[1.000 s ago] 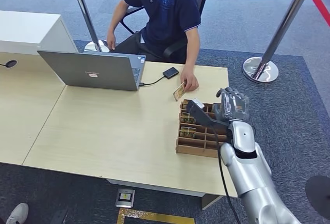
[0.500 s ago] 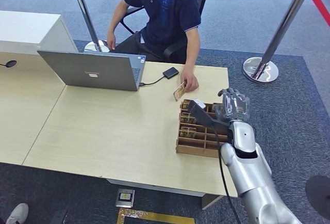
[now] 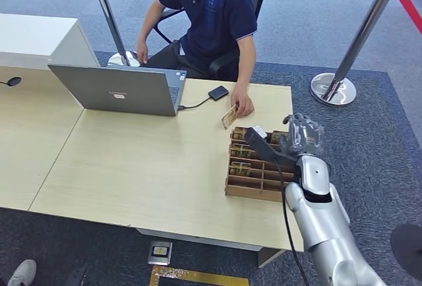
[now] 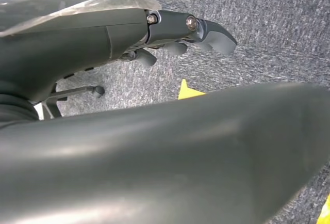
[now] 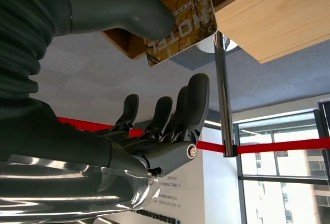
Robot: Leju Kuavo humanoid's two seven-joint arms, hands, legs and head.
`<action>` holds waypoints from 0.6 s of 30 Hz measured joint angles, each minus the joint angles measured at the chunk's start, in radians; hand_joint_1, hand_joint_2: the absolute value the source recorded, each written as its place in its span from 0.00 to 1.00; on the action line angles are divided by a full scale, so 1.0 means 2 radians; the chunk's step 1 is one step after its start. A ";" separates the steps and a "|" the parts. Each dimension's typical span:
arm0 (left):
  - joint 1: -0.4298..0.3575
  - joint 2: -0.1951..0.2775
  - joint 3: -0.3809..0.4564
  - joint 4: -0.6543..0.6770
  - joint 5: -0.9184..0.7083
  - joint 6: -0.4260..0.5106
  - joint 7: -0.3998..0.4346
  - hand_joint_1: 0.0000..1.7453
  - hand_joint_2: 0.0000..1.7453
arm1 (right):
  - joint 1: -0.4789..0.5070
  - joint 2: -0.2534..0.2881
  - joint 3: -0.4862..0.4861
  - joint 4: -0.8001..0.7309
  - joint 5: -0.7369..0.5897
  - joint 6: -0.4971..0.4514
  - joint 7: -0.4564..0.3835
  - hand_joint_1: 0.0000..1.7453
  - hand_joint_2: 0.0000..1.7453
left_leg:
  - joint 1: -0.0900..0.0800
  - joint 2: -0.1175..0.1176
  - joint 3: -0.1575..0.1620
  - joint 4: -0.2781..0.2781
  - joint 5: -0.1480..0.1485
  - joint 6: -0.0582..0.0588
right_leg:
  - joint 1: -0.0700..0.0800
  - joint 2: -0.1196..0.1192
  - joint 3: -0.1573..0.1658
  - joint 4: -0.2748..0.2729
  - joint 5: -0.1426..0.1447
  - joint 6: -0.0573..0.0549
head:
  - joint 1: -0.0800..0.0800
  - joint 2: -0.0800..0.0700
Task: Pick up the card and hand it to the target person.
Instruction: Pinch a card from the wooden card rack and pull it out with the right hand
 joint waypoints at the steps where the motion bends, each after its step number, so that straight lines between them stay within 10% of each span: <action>1: 0.000 0.000 0.000 0.000 0.000 0.000 0.000 0.00 0.00 | 0.000 0.000 0.000 0.000 0.000 0.000 0.000 0.50 1.00 | 0.000 0.000 0.000 0.000 0.000 0.000 | 0.000 0.000 0.000 0.000 0.000 0.000 | 0.000 0.000; 9: 0.000 0.000 0.000 0.000 -0.001 0.000 0.000 0.00 0.00 | 0.004 -0.001 -0.004 0.001 0.000 0.000 0.000 0.57 1.00 | 0.000 0.000 0.000 0.000 0.000 0.000 | 0.000 0.000 0.000 0.000 0.000 0.000 | 0.000 0.000; 18: 0.000 0.000 0.000 0.000 -0.002 0.000 0.000 0.00 0.00 | 0.006 -0.003 -0.004 0.001 0.001 -0.001 -0.004 0.96 1.00 | 0.000 0.000 0.000 0.000 0.000 0.000 | 0.000 0.000 0.000 0.000 0.000 0.000 | 0.000 0.000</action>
